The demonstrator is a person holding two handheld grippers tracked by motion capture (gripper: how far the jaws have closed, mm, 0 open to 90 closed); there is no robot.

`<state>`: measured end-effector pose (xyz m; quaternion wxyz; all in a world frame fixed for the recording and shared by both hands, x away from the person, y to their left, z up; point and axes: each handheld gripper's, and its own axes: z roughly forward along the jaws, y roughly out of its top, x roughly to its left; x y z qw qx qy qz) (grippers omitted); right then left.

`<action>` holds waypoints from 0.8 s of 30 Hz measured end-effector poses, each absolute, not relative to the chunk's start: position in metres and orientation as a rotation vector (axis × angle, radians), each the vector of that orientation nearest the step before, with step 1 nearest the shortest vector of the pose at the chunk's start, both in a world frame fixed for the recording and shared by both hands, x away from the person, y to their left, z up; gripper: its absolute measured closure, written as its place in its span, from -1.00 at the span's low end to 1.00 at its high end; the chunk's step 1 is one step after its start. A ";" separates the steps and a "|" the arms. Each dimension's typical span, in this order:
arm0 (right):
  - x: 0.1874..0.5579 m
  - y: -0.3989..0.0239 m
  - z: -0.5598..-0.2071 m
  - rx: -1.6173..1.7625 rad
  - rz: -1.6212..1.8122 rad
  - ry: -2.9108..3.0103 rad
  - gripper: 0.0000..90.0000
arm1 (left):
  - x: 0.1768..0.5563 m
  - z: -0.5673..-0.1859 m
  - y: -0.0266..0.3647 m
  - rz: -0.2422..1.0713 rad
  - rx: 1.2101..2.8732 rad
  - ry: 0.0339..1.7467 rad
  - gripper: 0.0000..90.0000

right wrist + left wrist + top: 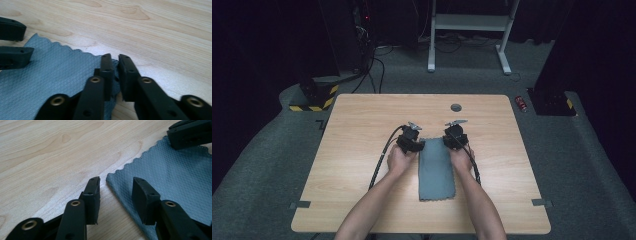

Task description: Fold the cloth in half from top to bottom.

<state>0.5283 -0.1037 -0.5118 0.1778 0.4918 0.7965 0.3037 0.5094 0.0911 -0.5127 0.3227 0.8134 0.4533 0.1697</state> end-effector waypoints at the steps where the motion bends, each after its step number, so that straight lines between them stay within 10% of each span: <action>1: 0.528 -0.103 -0.512 1.393 0.860 2.257 0.90 | 0.509 -0.513 0.091 0.445 2.137 1.184 0.33; 10: 0.526 -0.102 -0.511 1.388 0.854 2.260 0.97 | 0.512 -0.513 0.088 0.328 2.088 1.198 0.95; 24: 0.522 -0.113 -0.494 1.375 0.937 2.220 0.98 | 0.525 -0.503 0.096 0.216 2.034 1.180 0.98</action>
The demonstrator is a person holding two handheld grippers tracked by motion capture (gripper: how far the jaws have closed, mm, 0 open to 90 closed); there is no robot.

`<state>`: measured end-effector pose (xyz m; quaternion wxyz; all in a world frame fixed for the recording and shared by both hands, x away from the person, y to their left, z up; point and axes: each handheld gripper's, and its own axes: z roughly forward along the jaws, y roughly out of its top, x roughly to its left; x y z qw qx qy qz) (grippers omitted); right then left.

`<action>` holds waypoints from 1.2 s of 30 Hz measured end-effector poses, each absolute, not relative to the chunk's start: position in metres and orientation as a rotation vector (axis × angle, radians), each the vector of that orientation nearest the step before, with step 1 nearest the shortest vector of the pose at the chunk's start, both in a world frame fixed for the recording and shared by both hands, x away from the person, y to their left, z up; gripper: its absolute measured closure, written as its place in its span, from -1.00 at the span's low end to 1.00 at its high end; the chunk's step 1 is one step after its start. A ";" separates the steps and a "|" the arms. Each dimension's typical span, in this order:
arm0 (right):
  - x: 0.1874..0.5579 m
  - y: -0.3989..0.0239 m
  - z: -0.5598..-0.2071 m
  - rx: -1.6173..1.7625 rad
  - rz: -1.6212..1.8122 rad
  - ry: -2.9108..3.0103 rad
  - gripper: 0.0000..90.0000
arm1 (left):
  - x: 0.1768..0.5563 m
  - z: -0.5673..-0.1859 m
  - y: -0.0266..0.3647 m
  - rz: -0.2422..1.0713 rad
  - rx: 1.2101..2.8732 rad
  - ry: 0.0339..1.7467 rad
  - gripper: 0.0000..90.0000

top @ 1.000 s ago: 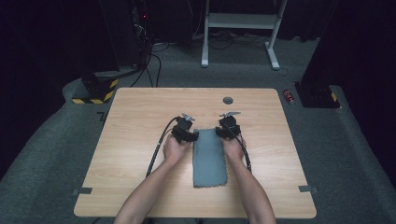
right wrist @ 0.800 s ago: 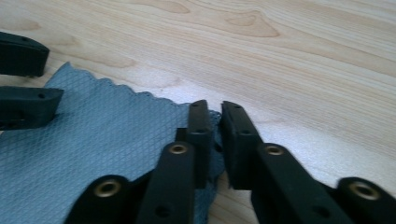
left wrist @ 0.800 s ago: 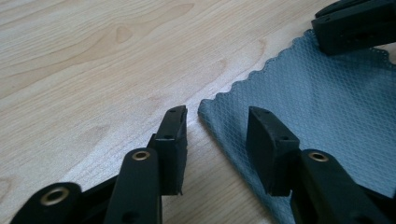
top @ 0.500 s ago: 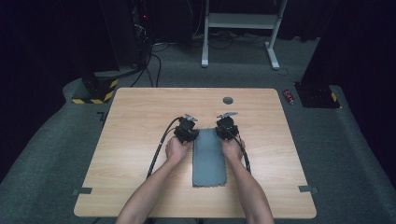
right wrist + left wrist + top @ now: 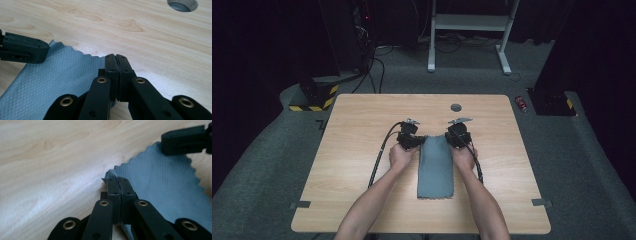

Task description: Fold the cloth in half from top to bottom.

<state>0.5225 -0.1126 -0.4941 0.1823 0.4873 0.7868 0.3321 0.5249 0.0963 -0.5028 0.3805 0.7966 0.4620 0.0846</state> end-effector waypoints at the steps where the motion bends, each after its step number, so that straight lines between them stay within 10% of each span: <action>1: 0.523 -0.114 -0.494 1.380 0.938 2.216 0.98 | 0.526 -0.500 0.095 0.230 2.026 1.170 0.98; 36: 0.477 -0.127 -0.484 1.193 1.024 2.317 0.98 | 0.483 -0.485 0.098 0.285 2.201 0.916 0.97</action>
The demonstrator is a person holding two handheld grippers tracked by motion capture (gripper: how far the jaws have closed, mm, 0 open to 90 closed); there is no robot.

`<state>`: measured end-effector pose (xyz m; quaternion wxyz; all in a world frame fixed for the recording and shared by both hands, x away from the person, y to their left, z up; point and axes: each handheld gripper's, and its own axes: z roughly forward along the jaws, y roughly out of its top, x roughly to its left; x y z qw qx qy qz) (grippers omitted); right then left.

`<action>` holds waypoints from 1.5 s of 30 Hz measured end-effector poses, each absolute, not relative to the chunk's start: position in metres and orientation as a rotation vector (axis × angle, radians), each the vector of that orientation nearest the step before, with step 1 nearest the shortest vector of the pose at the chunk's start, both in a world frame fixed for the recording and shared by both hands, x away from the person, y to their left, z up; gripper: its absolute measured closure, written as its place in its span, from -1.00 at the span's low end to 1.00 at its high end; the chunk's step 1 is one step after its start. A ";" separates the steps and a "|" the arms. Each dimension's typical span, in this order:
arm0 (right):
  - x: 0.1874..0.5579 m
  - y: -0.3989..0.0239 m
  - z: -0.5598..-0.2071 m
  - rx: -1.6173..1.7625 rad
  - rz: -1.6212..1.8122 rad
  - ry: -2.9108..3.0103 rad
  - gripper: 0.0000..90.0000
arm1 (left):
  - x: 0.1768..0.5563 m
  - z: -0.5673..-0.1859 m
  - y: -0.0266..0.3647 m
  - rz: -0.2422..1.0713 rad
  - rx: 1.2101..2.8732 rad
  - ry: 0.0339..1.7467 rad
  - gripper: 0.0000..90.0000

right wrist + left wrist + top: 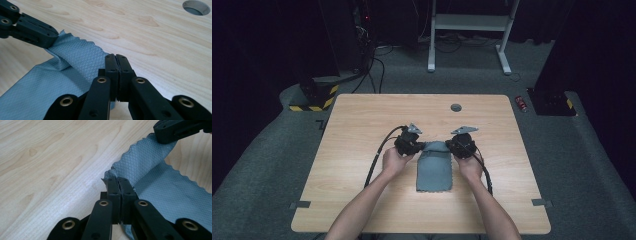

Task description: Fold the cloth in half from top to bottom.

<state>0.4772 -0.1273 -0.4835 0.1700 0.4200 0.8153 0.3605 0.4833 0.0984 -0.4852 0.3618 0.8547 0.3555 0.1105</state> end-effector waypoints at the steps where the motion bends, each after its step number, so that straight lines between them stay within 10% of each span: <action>1: 0.475 -0.128 -0.484 1.185 1.034 2.318 0.98 | 0.481 -0.485 0.099 0.284 2.198 0.911 0.97; 45: 0.397 -0.143 -0.492 1.043 1.164 2.374 0.98 | 0.414 -0.494 0.107 0.282 2.192 0.779 0.97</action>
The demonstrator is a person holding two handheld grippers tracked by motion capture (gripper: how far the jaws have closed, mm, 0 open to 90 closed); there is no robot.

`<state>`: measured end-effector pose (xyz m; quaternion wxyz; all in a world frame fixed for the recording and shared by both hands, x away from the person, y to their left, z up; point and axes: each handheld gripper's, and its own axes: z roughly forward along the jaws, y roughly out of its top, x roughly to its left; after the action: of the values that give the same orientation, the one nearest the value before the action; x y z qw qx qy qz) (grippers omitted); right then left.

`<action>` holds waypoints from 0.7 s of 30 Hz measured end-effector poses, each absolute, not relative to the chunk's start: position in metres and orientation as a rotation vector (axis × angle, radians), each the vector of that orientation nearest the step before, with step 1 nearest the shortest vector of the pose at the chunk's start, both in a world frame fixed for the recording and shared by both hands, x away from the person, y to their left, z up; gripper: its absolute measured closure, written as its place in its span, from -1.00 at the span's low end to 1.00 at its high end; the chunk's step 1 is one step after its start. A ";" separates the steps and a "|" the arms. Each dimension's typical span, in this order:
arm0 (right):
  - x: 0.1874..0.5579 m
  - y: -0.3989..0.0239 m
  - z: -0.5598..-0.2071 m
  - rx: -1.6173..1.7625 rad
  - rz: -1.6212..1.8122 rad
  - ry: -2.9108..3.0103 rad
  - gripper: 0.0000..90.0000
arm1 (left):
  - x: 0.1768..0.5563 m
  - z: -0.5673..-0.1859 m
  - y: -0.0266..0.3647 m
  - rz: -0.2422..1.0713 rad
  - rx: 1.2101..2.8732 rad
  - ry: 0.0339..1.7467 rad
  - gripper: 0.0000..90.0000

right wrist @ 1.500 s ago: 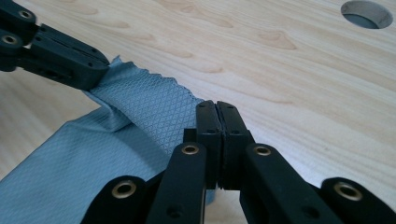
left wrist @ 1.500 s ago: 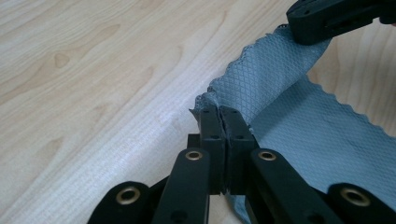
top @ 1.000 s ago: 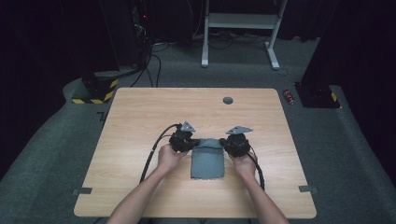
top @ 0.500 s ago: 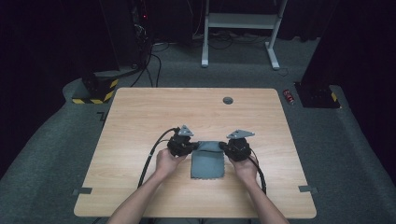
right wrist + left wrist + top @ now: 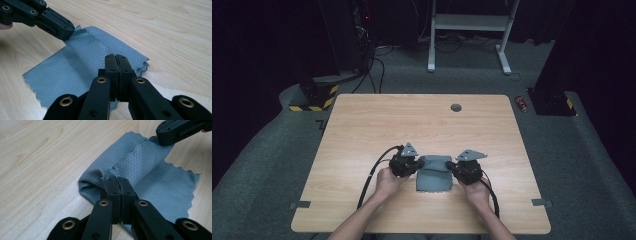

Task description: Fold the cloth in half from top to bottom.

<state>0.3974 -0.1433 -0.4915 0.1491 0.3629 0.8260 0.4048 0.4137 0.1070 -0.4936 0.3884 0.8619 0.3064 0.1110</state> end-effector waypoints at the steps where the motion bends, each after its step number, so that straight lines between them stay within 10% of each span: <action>1: 0.396 -0.144 -0.493 1.039 1.170 2.374 0.98 | 0.412 -0.495 0.106 0.281 2.201 0.777 0.97; 21: 0.370 -0.146 -0.508 1.018 1.177 2.416 0.97 | 0.382 -0.505 0.107 0.305 2.227 0.737 0.96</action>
<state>0.3701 -0.1462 -0.5080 0.1335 0.3510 0.8331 0.4061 0.3824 0.1075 -0.5052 0.3785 0.8714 0.2883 0.1192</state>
